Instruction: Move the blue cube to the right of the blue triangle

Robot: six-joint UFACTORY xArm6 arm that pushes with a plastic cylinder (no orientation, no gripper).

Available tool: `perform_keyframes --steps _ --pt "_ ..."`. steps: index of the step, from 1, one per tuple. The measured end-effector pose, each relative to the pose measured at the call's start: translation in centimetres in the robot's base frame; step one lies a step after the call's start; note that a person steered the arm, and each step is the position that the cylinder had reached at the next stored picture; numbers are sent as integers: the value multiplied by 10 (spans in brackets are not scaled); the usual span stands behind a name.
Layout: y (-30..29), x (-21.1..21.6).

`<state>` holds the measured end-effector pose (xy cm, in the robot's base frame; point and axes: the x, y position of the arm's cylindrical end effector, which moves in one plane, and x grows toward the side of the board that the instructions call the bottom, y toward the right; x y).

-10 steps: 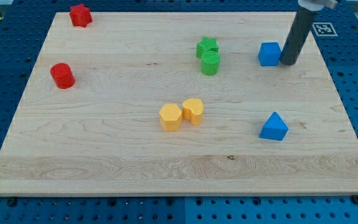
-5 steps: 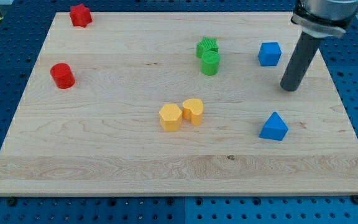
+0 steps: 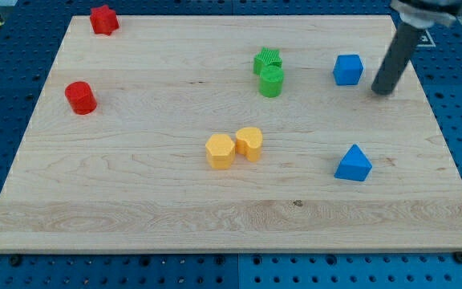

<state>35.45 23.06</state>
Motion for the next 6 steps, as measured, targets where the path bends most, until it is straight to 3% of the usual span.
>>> perform_keyframes --steps 1,2,3,5,6 --pt "-6 -69" --pt "-41 -64" --pt "-49 -32" --pt "-49 -24" --pt "-49 2"
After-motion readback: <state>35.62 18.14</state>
